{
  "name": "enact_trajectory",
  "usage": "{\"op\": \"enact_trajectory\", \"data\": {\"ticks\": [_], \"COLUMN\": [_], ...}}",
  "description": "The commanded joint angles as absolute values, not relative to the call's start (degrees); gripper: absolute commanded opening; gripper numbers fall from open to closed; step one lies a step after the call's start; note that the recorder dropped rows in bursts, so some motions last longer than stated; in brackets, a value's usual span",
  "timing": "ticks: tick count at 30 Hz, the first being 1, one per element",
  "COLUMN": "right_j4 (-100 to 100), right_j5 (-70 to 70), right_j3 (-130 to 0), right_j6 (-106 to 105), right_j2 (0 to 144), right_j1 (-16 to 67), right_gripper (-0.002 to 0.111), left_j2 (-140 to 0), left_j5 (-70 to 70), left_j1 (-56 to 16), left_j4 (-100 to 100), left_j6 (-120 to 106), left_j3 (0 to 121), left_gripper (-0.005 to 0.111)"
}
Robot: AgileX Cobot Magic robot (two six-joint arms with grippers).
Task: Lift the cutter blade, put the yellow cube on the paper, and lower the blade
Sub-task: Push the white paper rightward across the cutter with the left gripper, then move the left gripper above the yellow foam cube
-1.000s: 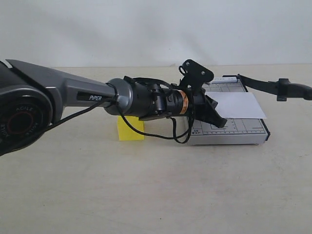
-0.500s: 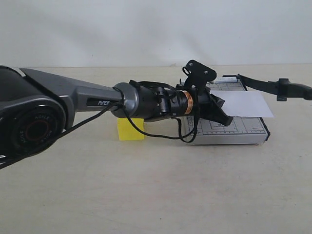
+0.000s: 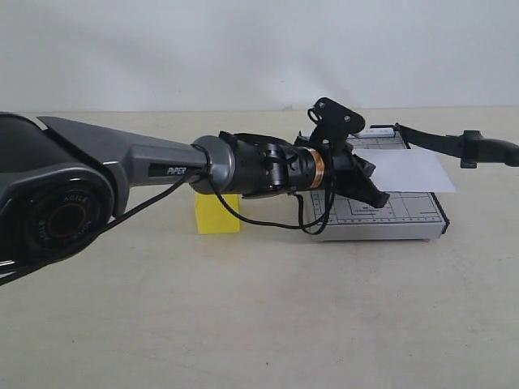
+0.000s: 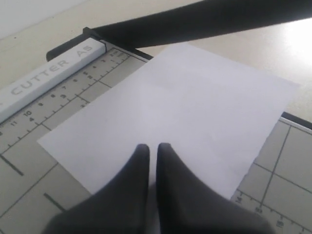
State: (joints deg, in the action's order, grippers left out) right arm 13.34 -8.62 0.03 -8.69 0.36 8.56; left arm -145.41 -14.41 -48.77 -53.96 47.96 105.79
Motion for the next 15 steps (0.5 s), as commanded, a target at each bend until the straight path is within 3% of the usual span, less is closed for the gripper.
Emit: {"op": "enact_trajectory", "data": {"ticks": [1, 7, 15], "right_j4": [12.91, 12.91, 12.91], "right_j5": [-8.37, -8.37, -8.37], "right_j3": [0.0, 0.0, 0.0], "right_j6": [-8.99, -8.99, -8.99], "right_j2": [0.0, 0.0, 0.0], "right_j1": [8.59, 8.59, 8.59], "right_gripper": [0.0, 0.0, 0.0], "left_j2": [-143.24, -140.38, -129.71], "left_j5": [-14.38, -12.39, 13.42], "left_j1": [-49.34, -49.34, -49.34], "left_j4": [-56.35, -56.45, -55.01], "left_j6": [48.87, 51.79, 50.43], "left_j3": [105.95, 105.95, 100.39], "left_gripper": [0.018, 0.057, 0.062]}}
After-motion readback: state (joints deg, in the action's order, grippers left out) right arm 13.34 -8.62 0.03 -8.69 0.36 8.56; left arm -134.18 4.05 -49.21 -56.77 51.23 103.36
